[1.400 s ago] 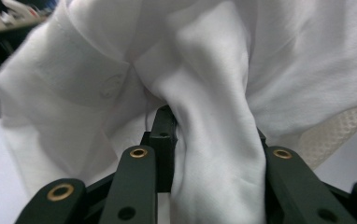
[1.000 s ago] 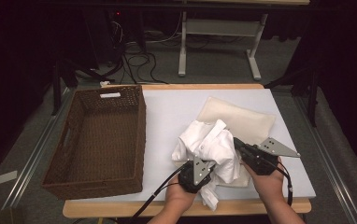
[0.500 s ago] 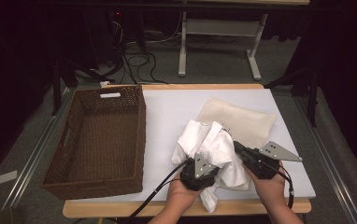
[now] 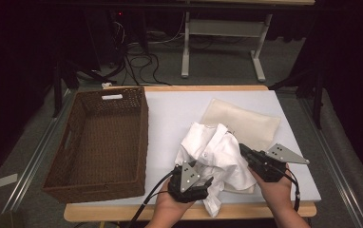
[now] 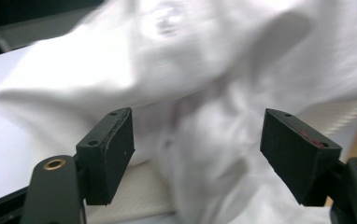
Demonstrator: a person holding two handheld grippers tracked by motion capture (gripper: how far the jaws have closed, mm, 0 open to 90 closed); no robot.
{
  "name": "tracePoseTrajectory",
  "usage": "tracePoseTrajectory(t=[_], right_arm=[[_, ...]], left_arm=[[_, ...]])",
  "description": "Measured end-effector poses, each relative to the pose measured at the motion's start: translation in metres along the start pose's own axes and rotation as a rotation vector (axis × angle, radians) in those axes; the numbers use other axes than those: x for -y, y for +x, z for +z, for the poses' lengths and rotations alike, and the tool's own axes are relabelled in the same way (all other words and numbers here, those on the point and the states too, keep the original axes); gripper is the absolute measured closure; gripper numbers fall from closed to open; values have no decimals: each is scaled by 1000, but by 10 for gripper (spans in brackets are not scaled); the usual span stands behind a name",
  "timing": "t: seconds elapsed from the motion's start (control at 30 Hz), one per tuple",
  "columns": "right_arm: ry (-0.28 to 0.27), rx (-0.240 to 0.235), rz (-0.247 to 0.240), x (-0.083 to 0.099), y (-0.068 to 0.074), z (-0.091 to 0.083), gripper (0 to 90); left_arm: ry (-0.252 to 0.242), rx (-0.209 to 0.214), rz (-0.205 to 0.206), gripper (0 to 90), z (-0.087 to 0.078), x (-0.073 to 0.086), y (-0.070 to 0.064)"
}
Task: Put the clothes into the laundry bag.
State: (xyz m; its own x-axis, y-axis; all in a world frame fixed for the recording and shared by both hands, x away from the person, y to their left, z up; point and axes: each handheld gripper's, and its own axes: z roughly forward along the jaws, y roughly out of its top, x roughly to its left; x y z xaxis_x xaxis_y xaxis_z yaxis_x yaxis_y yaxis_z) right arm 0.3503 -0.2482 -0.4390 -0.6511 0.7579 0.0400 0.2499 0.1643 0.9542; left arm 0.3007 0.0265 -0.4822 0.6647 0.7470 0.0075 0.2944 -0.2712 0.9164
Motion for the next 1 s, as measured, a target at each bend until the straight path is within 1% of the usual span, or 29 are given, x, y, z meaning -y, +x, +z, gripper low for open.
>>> tracePoseTrajectory(t=[0.03, 0.1, 0.13, 0.17, 0.27, 0.3, 0.33, 0.37, 0.43, 0.47, 0.5, 0.53, 0.57, 0.6, 0.63, 0.67, 0.7, 0.73, 0.77, 0.8, 0.83, 0.87, 0.9, 0.93, 0.97, 1.0], right_arm=[[-2, -1, 0, 0, 0, 0, 896], [-2, 0, -3, 0, 1, -1, 896], [-1, 3, -2, 0, 1, -1, 896], [-1, 1, 0, 0, 1, -1, 896], [0, 5, -2, 0, 1, -1, 896], [-2, 3, -9, 0, 1, 0, 896], [-2, 3, -9, 0, 1, 0, 896], [0, 4, -11, 0, 1, 0, 896], [5, 8, -8, 1, 2, 0, 896], [4, 9, -11, 1, 2, 0, 896], [3, 7, -12, 1, 2, 0, 896], [3, 8, -11, 1, 2, -1, 896], [1, 7, -15, 1, 2, -1, 896], [1, 7, -15, 1, 2, -1, 896], [2, 9, -16, 1, 3, -1, 896], [3, 9, -15, 1, 3, 0, 896], [3, 8, -17, 1, 3, 0, 895], [6, 11, -13, 1, 3, 0, 895], [7, 11, -14, 2, 3, 0, 895], [7, 11, -14, 2, 3, 0, 895], [8, 8, -18, 2, 3, 0, 895], [7, 7, -18, 2, 3, 1, 895], [7, 7, -19, 2, 3, 1, 895], [7, 7, -20, 2, 3, 1, 895], [7, 8, -20, 2, 3, 1, 895], [8, 10, -21, 2, 3, 1, 895]], left_arm=[[2, -39, -26, 266, -2, 3, 9], [-8, -68, -66, 264, -2, 6, 19], [-23, -80, -86, 258, -3, 5, 23], [-49, -84, -103, 254, -5, 4, 26], [-122, -98, -98, 255, -14, -6, 29], [-142, -104, -106, 255, -15, -8, 32], [-142, -104, -106, 252, -15, -8, 32], [-175, -101, -162, 247, -13, -15, 40], [-201, -98, -232, 227, -7, -22, 49], [-204, -96, -240, 215, -2, -25, 51], [-188, -105, -220, 211, 4, -28, 52], [-160, -123, -198, 205, 11, -29, 52], [-131, -121, -201, 195, 18, -28, 53], [-131, -121, -201, 170, 18, -28, 53], [-99, -107, -221, 154, 24, -26, 56], [-73, -124, -231, 149, 30, -23, 58], [-55, -154, -241, 147, 34, -20, 59], [-40, -148, -260, 145, 37, -16, 62], [-16, -130, -308, 143, 40, -10, 67], [-16, -130, -308, 151, 40, -10, 67], [-15, -114, -325, 171, 41, -8, 68], [-12, -59, -351, 225, 42, -7, 68], [-12, -24, -352, 330, 42, -7, 67], [-12, -24, -352, 444, 42, -7, 67], [-9, -2, -309, 548, 42, -7, 63], [-9, -2, -309, 651, 42, -7, 63]])
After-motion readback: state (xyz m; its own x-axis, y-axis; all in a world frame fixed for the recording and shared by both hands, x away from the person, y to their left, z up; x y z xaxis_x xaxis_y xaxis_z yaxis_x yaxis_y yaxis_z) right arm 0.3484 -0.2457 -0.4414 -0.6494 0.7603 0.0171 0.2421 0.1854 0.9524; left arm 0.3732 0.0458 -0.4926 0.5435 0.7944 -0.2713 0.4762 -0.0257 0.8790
